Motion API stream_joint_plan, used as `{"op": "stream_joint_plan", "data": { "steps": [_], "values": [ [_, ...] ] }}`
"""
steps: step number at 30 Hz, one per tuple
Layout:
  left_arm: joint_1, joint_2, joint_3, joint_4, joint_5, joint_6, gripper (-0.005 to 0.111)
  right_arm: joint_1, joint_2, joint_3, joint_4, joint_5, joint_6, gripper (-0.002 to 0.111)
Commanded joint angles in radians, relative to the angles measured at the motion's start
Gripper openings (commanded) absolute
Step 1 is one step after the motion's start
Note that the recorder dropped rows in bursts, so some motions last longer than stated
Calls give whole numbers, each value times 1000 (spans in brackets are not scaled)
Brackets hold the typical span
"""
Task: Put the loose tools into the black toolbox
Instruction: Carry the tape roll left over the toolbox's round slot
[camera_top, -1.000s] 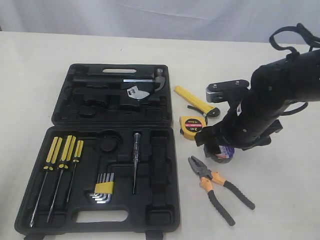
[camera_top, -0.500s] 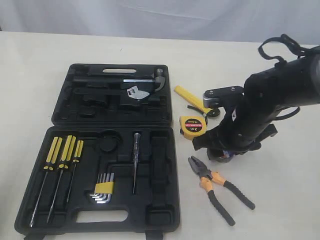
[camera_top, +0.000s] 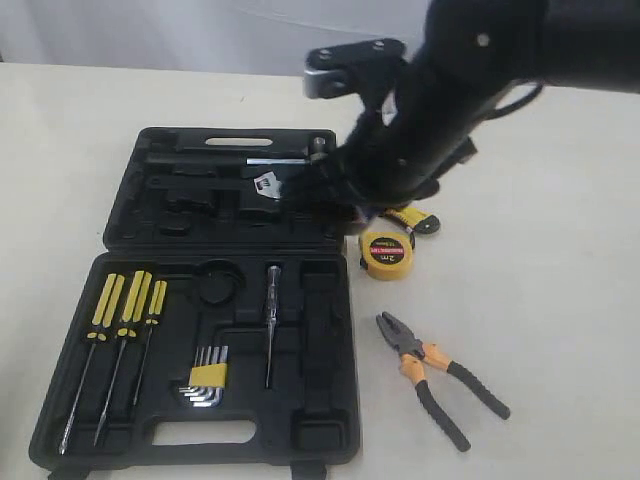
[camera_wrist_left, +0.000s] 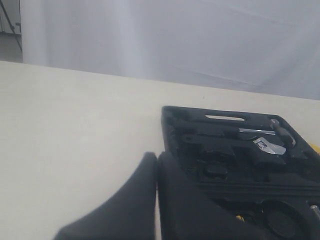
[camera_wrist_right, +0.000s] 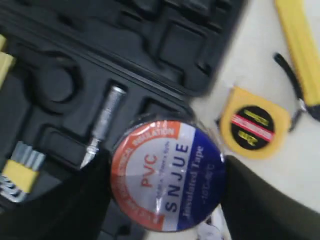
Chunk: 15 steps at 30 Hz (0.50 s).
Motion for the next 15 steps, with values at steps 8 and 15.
{"op": "stream_joint_plan", "data": {
  "steps": [8, 15],
  "values": [
    [-6, 4, -5, 5, 1, 0, 0, 163, 321, -325, 6, 42, 2, 2],
    [-6, 4, -5, 5, 1, 0, 0, 225, 505, -449, -1, 46, -4, 2]
  ]
}}
